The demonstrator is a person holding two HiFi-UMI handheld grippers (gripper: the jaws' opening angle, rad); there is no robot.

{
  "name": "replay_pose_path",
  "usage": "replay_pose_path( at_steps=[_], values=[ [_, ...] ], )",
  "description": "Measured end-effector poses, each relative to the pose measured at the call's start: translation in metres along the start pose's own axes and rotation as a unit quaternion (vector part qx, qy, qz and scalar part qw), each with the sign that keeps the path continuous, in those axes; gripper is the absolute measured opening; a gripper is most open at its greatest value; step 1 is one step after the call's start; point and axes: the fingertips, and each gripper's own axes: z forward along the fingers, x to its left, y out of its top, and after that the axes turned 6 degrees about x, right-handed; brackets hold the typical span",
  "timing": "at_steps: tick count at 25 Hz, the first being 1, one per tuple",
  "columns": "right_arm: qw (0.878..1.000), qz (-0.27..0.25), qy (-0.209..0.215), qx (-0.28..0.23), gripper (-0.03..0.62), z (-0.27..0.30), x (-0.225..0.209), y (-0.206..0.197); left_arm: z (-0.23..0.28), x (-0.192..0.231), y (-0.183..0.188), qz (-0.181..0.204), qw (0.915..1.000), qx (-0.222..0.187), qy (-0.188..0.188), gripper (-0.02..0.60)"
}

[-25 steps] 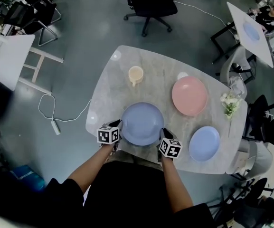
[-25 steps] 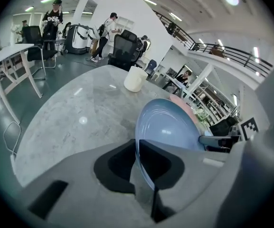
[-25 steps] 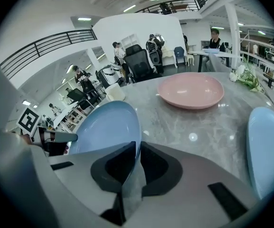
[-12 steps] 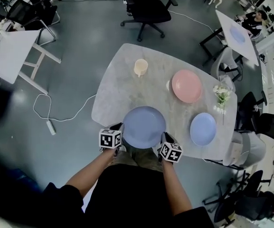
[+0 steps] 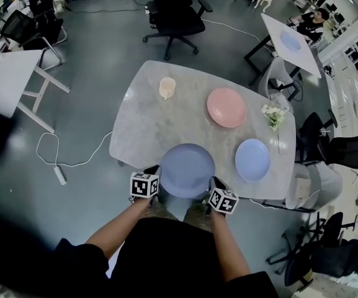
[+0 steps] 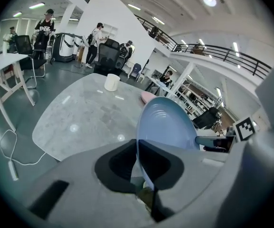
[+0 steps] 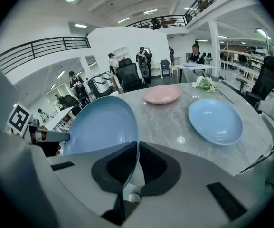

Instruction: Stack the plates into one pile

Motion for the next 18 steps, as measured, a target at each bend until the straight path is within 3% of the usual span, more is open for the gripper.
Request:
replay_pose_path(
  at_steps=[8, 18],
  values=[
    [0.998, 0.04, 0.014, -0.044, 0.023, -0.035, -0.091, 0.013, 0.043, -0.09, 0.013, 0.039, 0.9992, -0.007, 0.01, 0.031],
    [0.993, 0.098, 0.027, -0.057, 0.023, -0.075, -0.241, 0.01, 0.125, -0.223, 0.013, 0.059, 0.9977, 0.012, 0.032, 0.026]
  ],
)
